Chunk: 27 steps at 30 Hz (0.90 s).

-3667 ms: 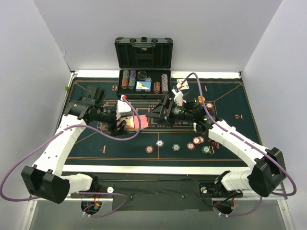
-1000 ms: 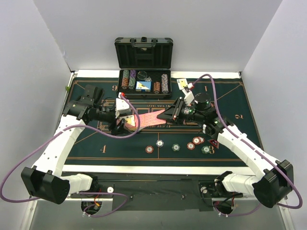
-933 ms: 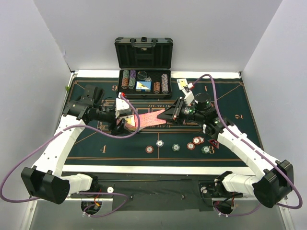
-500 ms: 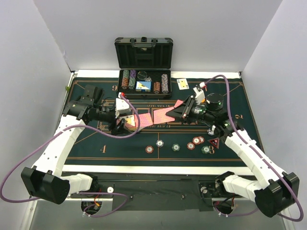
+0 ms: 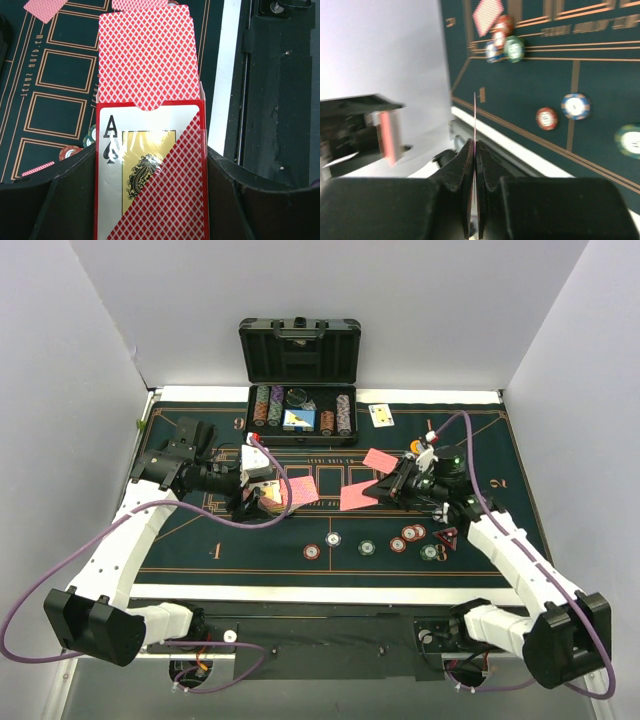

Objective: Distribute texas hold em gaming equipment

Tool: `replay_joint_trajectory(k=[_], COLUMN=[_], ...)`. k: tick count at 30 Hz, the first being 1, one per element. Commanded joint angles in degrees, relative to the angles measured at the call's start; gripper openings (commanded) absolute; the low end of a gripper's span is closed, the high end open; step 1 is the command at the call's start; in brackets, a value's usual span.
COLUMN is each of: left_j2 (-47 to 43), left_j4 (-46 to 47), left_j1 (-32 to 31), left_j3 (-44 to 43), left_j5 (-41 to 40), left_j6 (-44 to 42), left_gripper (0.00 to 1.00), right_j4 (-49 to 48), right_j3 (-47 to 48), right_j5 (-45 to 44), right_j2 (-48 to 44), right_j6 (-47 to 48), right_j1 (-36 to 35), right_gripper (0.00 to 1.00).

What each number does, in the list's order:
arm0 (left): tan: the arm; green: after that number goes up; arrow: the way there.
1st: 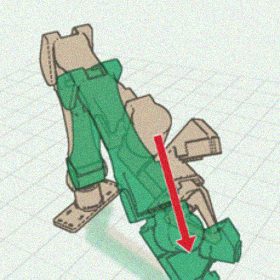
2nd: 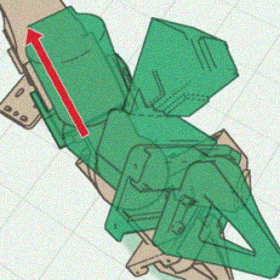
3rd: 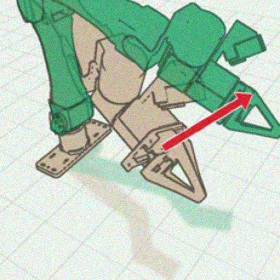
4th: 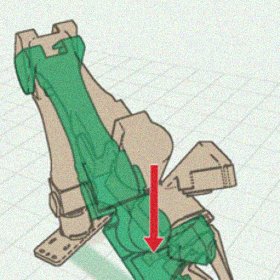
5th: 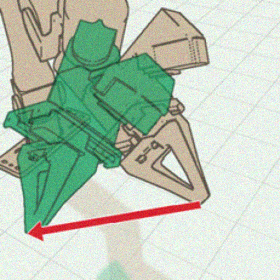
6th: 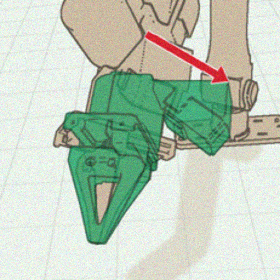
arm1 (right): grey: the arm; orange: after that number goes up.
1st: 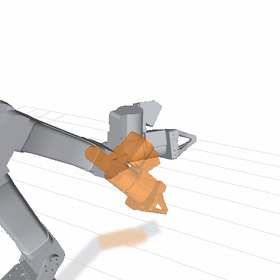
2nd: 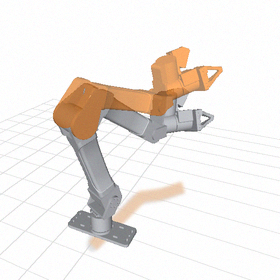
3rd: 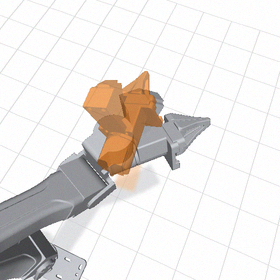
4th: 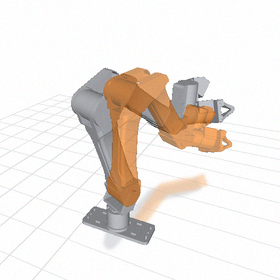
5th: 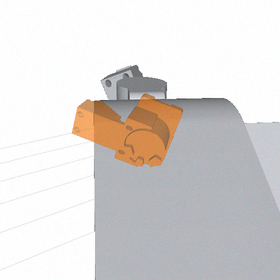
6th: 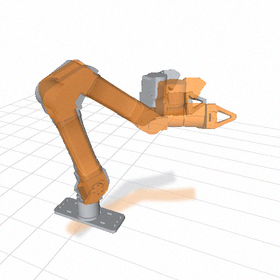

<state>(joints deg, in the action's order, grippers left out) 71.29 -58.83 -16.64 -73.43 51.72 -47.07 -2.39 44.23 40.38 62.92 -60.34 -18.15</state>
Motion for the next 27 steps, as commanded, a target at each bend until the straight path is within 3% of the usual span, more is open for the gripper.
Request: replay_joint_trajectory(k=[1, 8, 19, 23, 27], left_j2=[-1.68, -1.85, -1.94, -1.94, -1.85], left_j4=[2.84, 2.84, 2.31, 2.23, 2.23], left_j1=[0.47, 0.39, 0.38, 0.38, 0.38], left_j3=[-1.54, -1.72, -1.81, -1.81, -1.89], left_j5=[3.47, 3.47, 3.12, 3.12, 3.21], left_j6=[0.05, 0.22, -0.04, -0.30, -0.22], left_gripper=[0.03, 0.03, 0.03, 0.03, 0.03], right_j4=[9.07, 7.24, -6.92, -3.24, 7.29], right_j3=[0.51, -1.25, -5.47, -4.59, -1.69], right_j5=[-10.03, -23.58, -22.98, -26.31, -31.41], right_j2=[4.84, 15.73, 24.53, 25.06, 24.19], right_j6=[10.23, 17.36, 14.99, 16.65, 20.08], right_j1=[0.57, -0.04, -0.13, -0.92, -2.41], right_gripper=[0.00, 0.00, 0.00, 0.00, 0.14])
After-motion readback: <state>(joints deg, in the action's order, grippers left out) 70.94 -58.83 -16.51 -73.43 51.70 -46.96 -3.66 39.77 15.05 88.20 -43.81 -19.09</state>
